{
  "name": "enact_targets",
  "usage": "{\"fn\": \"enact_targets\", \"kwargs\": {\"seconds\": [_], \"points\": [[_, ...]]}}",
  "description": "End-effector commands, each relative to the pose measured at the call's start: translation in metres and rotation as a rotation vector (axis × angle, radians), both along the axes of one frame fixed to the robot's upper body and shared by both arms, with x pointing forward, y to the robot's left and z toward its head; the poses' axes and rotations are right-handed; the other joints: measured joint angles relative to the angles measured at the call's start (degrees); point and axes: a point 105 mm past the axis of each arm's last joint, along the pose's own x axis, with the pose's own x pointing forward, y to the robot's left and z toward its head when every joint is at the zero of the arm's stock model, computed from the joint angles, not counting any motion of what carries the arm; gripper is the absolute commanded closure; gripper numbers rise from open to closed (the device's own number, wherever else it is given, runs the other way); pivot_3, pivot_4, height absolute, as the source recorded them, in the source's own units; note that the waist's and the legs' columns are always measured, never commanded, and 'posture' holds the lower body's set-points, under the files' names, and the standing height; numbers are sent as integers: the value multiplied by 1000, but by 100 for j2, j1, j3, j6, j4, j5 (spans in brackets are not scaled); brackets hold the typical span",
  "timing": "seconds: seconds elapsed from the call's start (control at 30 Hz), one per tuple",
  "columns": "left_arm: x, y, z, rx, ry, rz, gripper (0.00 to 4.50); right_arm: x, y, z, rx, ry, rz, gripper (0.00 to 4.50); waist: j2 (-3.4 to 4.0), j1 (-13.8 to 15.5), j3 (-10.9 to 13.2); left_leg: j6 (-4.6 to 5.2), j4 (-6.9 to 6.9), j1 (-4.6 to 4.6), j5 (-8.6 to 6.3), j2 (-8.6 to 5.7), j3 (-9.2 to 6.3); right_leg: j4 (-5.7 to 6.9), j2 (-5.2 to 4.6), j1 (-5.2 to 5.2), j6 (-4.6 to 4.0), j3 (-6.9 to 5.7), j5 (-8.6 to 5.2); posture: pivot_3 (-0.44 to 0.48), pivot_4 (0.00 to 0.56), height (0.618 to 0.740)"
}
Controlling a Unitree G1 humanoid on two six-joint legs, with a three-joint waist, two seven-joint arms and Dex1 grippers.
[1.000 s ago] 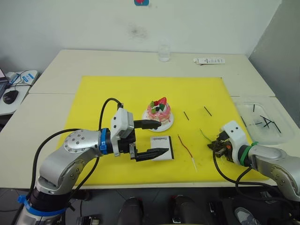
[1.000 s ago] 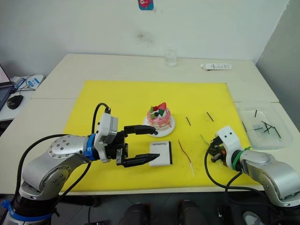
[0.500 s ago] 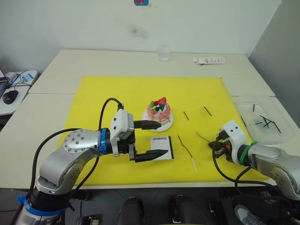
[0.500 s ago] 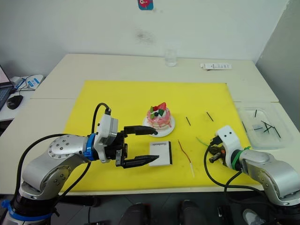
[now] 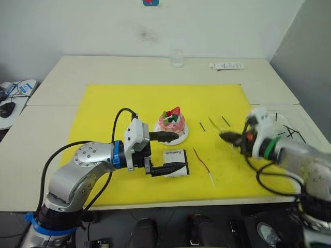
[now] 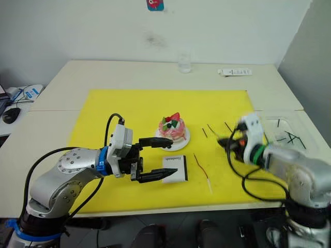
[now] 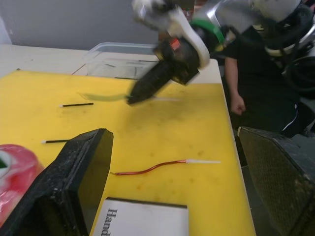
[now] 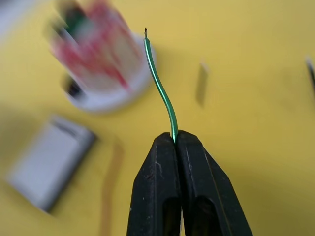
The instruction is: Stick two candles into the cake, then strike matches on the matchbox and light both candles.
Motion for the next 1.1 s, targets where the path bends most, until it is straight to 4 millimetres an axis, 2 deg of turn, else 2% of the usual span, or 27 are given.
{"fn": "enact_targets", "kwargs": {"seconds": [0.03,0.17,0.3,0.33,0.67,0.77,0.83,1.1], "points": [[3,-12,14,-110,104,-7,0,-1,6,34,195,-45,74,4492,1,25,0,0,0,-5,0,0,-2,-1,0,-1,-1,-2,-1,0,150,740],[24,-25,30,-221,165,37,0,4,20,58,291,-94,114,4492,2,49,1,1,6,-27,0,-10,-1,-7,0,-10,0,-5,-1,0,150,740],[37,-36,45,-301,230,51,904,8,30,73,318,-130,120,4500,4,43,2,2,7,-33,0,-17,2,-11,1,-12,1,-3,0,0,150,740],[39,-39,46,-305,245,52,1176,7,31,74,305,-138,127,4500,4,42,2,2,6,-33,0,-17,1,-10,1,-12,2,-4,0,0,150,740],[48,-49,61,-382,286,44,1176,-1,39,77,275,-171,186,4500,6,31,3,2,5,-36,1,-10,-3,-7,1,-19,3,-6,-1,0,150,740],[47,-51,61,-384,308,36,1700,-2,39,76,275,-175,191,4500,6,24,3,2,5,-36,1,-11,-1,-7,1,-18,3,-4,-1,0,150,740],[47,-52,63,-400,341,27,2276,-3,39,76,278,-179,192,4500,7,9,3,2,5,-36,1,-11,-2,-7,1,-18,3,-4,-1,0,150,740],[50,-55,63,-392,369,25,2276,-8,41,75,268,-194,218,4500,7,-37,3,2,5,-37,1,-11,-4,-8,1,-18,4,-5,-1,0,150,740]]}}
